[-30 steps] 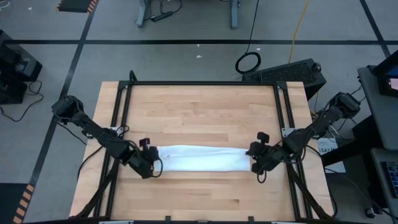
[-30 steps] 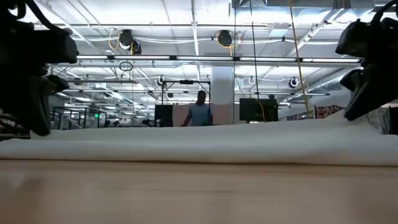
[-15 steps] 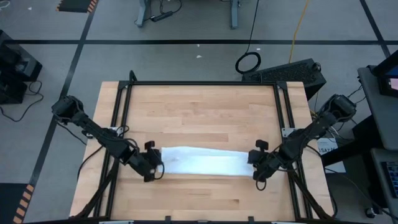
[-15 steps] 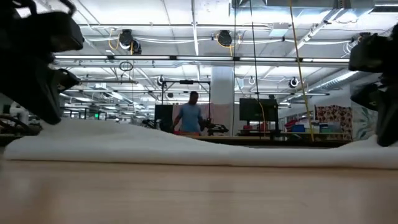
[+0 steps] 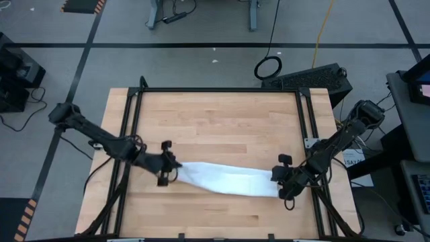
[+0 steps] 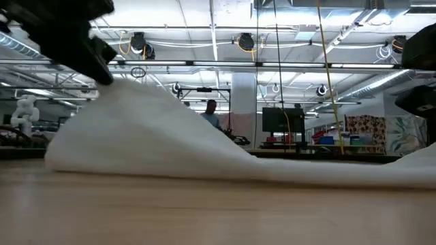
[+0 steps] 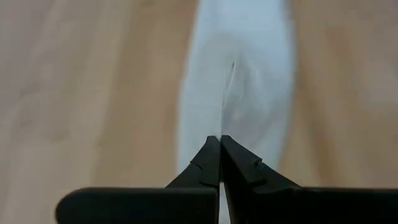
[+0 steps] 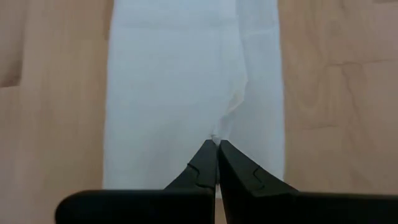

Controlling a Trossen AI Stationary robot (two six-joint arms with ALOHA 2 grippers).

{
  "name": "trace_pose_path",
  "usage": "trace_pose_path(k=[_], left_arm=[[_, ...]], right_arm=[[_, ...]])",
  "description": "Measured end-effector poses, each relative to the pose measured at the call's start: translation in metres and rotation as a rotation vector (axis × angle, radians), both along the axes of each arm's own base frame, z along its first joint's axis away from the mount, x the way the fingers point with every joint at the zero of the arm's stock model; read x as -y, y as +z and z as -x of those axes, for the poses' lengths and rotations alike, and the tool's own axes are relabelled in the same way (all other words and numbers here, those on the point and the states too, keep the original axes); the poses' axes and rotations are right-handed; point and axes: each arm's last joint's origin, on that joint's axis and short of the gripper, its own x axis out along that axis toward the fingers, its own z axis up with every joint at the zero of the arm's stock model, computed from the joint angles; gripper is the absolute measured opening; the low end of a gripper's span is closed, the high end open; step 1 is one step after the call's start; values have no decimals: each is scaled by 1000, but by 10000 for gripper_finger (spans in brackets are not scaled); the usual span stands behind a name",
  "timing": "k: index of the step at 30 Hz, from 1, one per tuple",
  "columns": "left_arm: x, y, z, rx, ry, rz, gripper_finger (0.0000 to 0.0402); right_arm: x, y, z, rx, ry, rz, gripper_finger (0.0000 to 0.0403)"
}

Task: Roll napkin
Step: Fold the white table napkin

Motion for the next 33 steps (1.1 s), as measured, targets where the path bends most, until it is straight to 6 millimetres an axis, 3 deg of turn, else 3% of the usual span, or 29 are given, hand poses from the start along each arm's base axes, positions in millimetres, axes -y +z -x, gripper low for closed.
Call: trace_pose_path(k=[7, 12, 16, 23, 33], left_arm=[[-43, -36, 1, -208, 134, -14, 6], [-53, -53, 1, -245, 138, 1, 6], [-53, -54, 0, -246, 132, 8, 6], [-25, -43, 3, -185, -47, 173, 6], [42, -10, 13, 15, -315, 395, 6]], right_arm=[[2, -1, 1, 2, -11, 31, 0], [2, 0, 0, 16, -15, 40, 0], [1, 1, -1, 35, -4, 34, 0], [-14, 8, -4, 146, -3, -81, 0], [-52, 30, 8, 163, 152, -351, 0]])
